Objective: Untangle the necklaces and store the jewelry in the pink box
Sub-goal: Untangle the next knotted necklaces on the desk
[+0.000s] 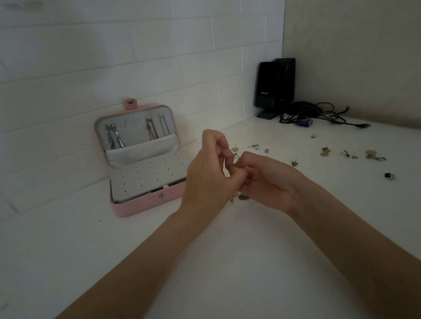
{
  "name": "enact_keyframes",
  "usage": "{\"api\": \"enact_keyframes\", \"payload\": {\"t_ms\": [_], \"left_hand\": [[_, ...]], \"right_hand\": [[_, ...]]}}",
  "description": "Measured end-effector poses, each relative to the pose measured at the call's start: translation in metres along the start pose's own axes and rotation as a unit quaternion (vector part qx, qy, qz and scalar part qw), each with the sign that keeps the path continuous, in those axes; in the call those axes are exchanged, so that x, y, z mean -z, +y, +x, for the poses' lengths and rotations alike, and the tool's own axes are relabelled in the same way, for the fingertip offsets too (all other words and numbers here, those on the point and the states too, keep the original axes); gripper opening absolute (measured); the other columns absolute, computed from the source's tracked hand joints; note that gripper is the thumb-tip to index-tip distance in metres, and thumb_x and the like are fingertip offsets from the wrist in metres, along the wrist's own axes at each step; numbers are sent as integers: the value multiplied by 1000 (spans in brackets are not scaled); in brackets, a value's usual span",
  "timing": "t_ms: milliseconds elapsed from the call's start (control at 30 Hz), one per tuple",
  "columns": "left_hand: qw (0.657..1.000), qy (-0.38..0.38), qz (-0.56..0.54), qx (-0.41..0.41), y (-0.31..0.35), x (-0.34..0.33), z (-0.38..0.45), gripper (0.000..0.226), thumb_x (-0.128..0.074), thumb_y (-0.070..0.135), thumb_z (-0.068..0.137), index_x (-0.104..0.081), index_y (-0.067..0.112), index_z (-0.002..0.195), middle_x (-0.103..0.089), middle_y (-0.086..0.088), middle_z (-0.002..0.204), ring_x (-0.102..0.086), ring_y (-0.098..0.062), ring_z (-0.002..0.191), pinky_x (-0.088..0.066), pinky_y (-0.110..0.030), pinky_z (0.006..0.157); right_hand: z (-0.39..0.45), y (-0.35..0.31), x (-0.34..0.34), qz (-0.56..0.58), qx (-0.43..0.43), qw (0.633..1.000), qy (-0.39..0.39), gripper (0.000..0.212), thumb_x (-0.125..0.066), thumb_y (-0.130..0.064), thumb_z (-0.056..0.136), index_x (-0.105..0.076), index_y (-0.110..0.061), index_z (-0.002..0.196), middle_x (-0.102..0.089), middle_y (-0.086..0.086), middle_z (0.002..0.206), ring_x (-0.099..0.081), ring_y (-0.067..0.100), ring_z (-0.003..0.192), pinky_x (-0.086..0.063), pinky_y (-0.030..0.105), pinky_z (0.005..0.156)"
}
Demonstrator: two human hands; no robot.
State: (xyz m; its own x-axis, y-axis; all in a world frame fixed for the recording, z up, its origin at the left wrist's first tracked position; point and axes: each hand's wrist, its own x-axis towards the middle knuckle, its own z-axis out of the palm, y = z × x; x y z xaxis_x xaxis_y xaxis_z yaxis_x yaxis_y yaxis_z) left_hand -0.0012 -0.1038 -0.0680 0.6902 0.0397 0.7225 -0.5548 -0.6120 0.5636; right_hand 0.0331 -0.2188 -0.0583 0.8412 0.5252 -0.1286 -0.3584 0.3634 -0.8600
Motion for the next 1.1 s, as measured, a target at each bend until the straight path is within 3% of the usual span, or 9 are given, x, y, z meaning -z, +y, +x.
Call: {"api": "enact_keyframes", "payload": {"t_ms": [133, 200, 333, 500, 733, 833, 933, 1033, 1100], "left_hand": [[999, -20, -24, 20, 0, 2, 4, 48, -62, -3, 68, -31, 29, 85, -51, 3, 64, -44, -17, 56, -41, -25, 53], [997, -66, 26, -22, -3, 4, 1, 46, -62, 2, 70, -30, 30, 86, -49, 8, 64, -45, -8, 56, -38, -16, 50], [983, -143, 99, -65, -5, 6, -5, 35, -60, 16, 71, -31, 23, 90, -40, 17, 62, -43, 2, 60, -32, -12, 52], [974, -169, 119, -90, -6, 7, -4, 30, -45, 34, 68, -29, 26, 92, -41, 20, 62, -45, 8, 64, -34, -8, 56], [966, -187, 150, -95, -11, 5, -5, 41, -65, 18, 75, -29, 23, 94, -41, 22, 66, -46, 12, 67, -33, -6, 55], [972, -177, 128, -89, -9, 6, -4, 34, -57, 24, 75, -29, 23, 94, -44, 19, 65, -47, 3, 61, -32, -9, 51], [988, -127, 80, -42, -10, 6, -3, 43, -60, 5, 70, -29, 23, 95, -51, 10, 66, -44, -8, 54, -33, -12, 50], [995, -91, 25, 34, -10, 10, 2, 46, -64, -1, 70, -34, 21, 96, -57, 5, 66, -46, -7, 55, -39, -17, 55], [994, -71, -33, 72, -9, 13, 8, 42, -64, 0, 75, -38, 26, 95, -61, 7, 68, -51, -3, 60, -44, -19, 59]], "right_hand": [[-3, -6, 3, -71, 36, 997, -1, 22, -49, 9, 81, -51, -7, 65, -47, 7, 67, -48, 12, 62, -50, 21, 61], [-6, -9, 7, -167, 51, 985, 7, 15, -52, 11, 80, -54, -4, 80, -52, 7, 64, -49, 14, 61, -46, 27, 66], [-9, -11, 12, -286, 26, 958, 9, 36, -53, 10, 80, -47, 1, 114, -55, 18, 81, -51, 23, 73, -44, 30, 66], [-12, -15, 14, -375, 32, 926, -9, 34, -58, 4, 80, -46, -4, 111, -60, 16, 86, -54, 22, 76, -47, 34, 75], [-13, -14, 12, -429, 46, 902, -11, 31, -58, 4, 80, -46, -7, 106, -59, 14, 84, -53, 16, 67, -45, 22, 62], [-11, -13, 14, -407, 60, 912, 4, 29, -59, 4, 79, -47, -7, 103, -58, 10, 78, -52, 17, 66, -44, 27, 65], [-9, -13, 15, -265, 85, 960, 39, 24, -55, 8, 82, -46, -7, 99, -53, 9, 70, -46, 13, 57, -43, 22, 56], [-8, -16, 19, -119, 90, 987, 59, 24, -55, 11, 82, -47, -8, 95, -53, 11, 72, -46, 14, 57, -43, 22, 53], [-7, -17, 20, -103, 85, 989, 59, 25, -57, 10, 82, -47, -8, 95, -54, 11, 72, -48, 14, 57, -44, 23, 54]]}}
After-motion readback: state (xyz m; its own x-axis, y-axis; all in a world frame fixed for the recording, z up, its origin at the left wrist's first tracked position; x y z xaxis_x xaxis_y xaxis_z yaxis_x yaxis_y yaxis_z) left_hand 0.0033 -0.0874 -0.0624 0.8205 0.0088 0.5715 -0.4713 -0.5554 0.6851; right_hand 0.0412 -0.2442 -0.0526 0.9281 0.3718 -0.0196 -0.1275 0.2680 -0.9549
